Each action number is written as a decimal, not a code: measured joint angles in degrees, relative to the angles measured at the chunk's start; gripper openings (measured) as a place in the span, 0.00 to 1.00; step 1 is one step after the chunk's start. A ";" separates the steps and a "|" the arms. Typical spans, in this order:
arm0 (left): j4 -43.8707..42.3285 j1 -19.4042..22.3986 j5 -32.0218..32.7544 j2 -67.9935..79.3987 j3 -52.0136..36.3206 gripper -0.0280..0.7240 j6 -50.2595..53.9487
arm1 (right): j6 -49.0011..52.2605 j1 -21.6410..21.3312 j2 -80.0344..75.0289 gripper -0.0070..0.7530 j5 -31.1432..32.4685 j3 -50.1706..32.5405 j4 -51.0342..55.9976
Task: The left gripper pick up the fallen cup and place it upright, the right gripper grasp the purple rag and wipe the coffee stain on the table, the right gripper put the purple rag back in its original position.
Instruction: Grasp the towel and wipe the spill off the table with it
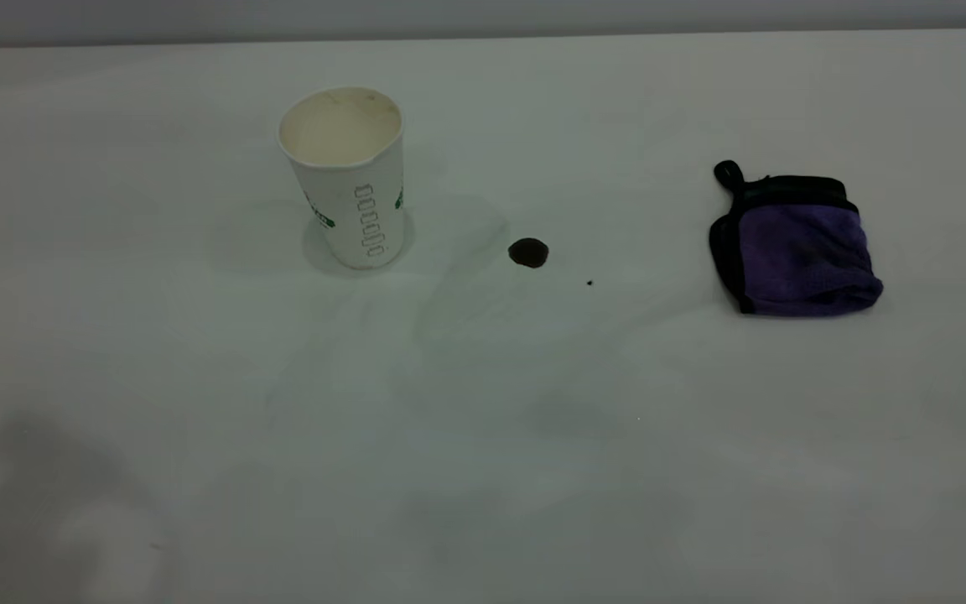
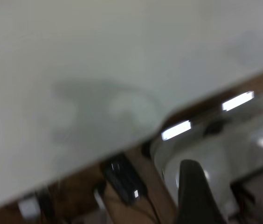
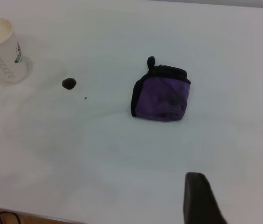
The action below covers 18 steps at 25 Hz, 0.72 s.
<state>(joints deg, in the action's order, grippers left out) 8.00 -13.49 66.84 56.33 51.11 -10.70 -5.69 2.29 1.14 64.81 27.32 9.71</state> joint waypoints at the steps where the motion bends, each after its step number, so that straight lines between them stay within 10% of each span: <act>1: 0.00 0.00 -0.01 -2.55 -3.62 0.67 0.00 | 0.00 0.00 0.00 0.57 0.00 0.00 0.00; 18: -2.37 0.00 -3.56 -35.13 -22.66 0.67 3.72 | 0.00 0.00 0.00 0.57 0.00 0.00 0.00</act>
<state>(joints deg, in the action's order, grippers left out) 5.63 -13.49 63.29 21.20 28.45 -6.98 -5.69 2.29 1.14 64.81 27.32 9.71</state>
